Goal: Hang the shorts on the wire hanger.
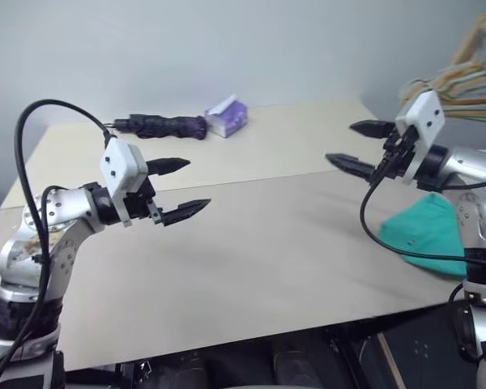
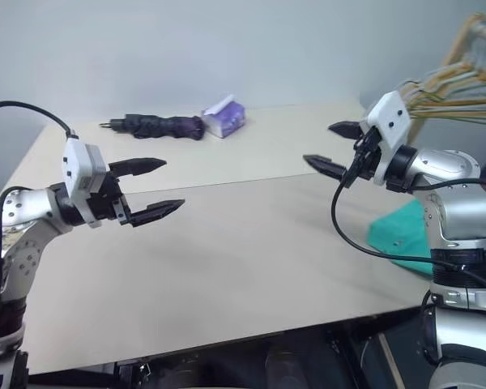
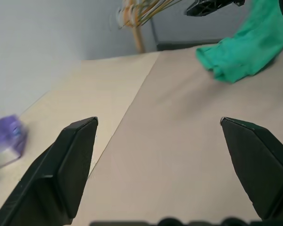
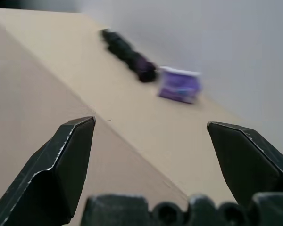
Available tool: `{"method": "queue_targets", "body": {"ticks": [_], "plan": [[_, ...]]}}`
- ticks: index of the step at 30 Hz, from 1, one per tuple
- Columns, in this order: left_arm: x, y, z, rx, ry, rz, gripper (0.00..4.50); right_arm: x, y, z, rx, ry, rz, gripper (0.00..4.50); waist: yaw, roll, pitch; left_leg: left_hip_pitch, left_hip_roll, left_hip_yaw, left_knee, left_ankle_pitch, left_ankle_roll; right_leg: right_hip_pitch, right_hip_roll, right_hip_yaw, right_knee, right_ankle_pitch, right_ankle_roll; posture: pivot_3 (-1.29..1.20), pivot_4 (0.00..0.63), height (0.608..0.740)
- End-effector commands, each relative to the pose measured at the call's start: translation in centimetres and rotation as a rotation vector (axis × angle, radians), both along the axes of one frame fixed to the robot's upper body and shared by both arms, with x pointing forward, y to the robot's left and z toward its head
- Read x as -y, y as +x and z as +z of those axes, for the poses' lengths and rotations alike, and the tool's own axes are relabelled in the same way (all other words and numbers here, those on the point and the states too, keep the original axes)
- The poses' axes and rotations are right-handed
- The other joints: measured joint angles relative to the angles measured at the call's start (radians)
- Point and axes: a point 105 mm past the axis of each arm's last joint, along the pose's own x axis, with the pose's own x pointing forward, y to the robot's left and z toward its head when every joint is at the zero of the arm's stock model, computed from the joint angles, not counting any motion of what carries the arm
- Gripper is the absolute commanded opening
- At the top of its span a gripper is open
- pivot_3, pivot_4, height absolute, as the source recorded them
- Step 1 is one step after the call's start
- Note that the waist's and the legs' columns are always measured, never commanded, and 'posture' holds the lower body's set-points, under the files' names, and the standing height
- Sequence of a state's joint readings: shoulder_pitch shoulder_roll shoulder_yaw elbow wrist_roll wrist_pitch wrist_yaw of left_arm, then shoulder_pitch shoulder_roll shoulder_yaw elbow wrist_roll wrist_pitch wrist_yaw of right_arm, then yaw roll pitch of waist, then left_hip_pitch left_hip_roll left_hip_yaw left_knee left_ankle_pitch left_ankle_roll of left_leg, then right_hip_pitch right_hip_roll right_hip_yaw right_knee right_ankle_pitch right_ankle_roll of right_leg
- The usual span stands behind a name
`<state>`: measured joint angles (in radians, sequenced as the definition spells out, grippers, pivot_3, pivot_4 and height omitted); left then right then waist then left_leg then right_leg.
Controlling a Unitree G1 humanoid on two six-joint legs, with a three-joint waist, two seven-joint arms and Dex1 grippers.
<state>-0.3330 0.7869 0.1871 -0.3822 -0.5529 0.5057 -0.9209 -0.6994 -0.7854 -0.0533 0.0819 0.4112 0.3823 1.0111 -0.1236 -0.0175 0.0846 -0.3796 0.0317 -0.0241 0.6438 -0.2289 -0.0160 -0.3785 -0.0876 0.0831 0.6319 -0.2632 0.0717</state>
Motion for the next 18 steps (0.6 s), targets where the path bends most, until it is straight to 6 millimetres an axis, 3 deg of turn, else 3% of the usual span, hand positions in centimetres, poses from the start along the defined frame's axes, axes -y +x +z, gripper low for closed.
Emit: {"method": "queue_targets", "body": {"ticks": [1,4,8,18], "plan": [[-0.4,-1.1,0.8,0.036,0.016,0.025,4.5,-1.4,-1.1,0.3,-0.01,-0.038,0.164,4.47,0.041,0.0,0.0,-0.004,0.0,0.0,0.0,0.0,0.0,-0.004,0.0,0.0,0.001,0.0,0.0,0.11,0.054,0.74],[-0.7,-1.6,0.5,0.017,0.018,0.037,4.5,-1.7,-1.3,-0.2,-0.027,-0.052,0.198,4.47,0.101,0.0,0.0,-0.009,0.0,0.0,0.001,0.0,0.0,-0.01,0.0,-0.002,0.003,0.001,-0.001,0.12,0.052,0.74],[-1.1,-1.6,0.4,0.013,0.025,0.047,4.5,-1.7,-1.3,-0.3,-0.024,-0.041,0.19,4.47,0.145,0.0,0.0,-0.01,0.0,0.0,0.002,0.0,-0.001,-0.009,-0.001,-0.005,0.002,0.001,-0.002,0.12,0.048,0.74],[-0.8,-0.8,0.9,0.013,0.001,0.013,4.5,-1.0,-2.7,-0.4,-0.013,-0.04,0.166,4.47,0.155,0.0,-0.001,-0.011,0.0,-0.001,0.002,0.002,-0.004,-0.009,-0.001,-0.008,0.001,0.002,-0.003,0.07,0.019,0.74]]}}
